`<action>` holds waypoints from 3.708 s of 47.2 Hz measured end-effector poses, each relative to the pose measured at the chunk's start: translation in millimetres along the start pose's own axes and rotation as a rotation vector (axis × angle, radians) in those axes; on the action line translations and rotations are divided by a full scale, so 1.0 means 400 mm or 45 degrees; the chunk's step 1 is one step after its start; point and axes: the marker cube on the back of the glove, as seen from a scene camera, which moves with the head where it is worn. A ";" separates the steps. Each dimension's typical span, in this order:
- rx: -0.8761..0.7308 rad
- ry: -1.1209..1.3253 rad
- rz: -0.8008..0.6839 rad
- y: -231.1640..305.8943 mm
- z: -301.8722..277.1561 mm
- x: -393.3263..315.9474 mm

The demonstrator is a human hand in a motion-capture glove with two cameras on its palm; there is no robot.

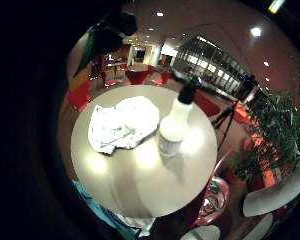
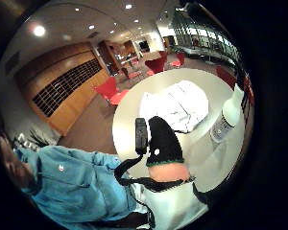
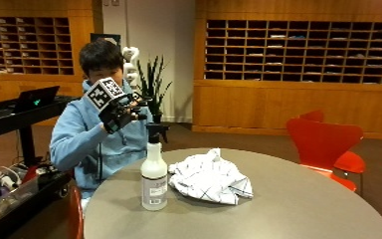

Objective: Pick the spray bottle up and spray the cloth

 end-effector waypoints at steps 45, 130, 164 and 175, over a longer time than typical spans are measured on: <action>0.107 -0.142 0.292 0.240 -0.069 0.263; -0.590 -0.692 0.801 -0.312 0.427 0.213; -1.653 0.686 0.243 -0.431 0.481 -0.070; -1.678 0.702 0.249 -0.429 0.509 -0.072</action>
